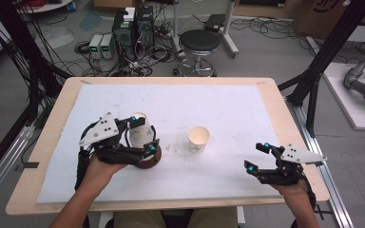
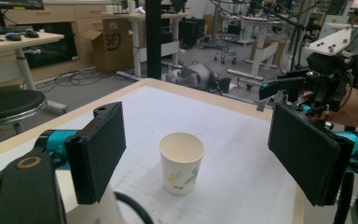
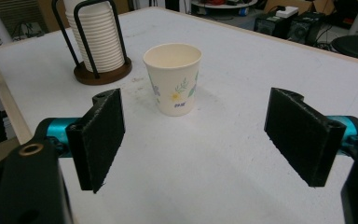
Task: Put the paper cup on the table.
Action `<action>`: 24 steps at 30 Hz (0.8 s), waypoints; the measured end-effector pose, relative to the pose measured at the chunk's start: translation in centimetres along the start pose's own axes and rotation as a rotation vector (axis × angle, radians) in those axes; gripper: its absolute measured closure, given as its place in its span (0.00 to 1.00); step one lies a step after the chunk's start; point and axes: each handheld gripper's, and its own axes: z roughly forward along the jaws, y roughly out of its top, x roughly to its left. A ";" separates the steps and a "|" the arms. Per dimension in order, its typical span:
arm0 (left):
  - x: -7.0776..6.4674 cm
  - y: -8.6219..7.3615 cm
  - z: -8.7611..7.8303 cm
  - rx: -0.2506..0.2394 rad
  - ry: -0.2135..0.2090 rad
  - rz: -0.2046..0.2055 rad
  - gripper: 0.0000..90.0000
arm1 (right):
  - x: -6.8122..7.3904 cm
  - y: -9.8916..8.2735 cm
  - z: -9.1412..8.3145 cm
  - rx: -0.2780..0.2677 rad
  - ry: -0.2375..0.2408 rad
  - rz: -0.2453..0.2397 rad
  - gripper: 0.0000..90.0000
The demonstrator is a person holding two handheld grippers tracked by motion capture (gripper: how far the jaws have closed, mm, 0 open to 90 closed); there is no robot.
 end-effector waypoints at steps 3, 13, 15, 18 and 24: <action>0.5 -0.2 -0.9 -0.009 0.021 0.002 0.21 | 0.0 0.0 0.1 0.002 0.000 0.001 0.23; 2.4 -1.7 -3.9 -0.022 0.096 0.022 0.21 | -0.4 -0.2 0.2 0.005 -0.026 0.002 0.23; 3.0 -2.4 -5.0 -0.028 0.120 0.024 0.21 | -0.4 -0.4 0.2 0.011 -0.032 0.005 0.23; 3.6 -3.3 -6.0 -0.035 0.150 0.026 0.21 | -0.5 -0.4 0.2 0.015 -0.035 0.000 0.23; 4.3 -5.2 -7.5 -0.038 0.202 0.019 0.21 | -0.4 -0.2 0.4 0.012 -0.045 -0.008 0.23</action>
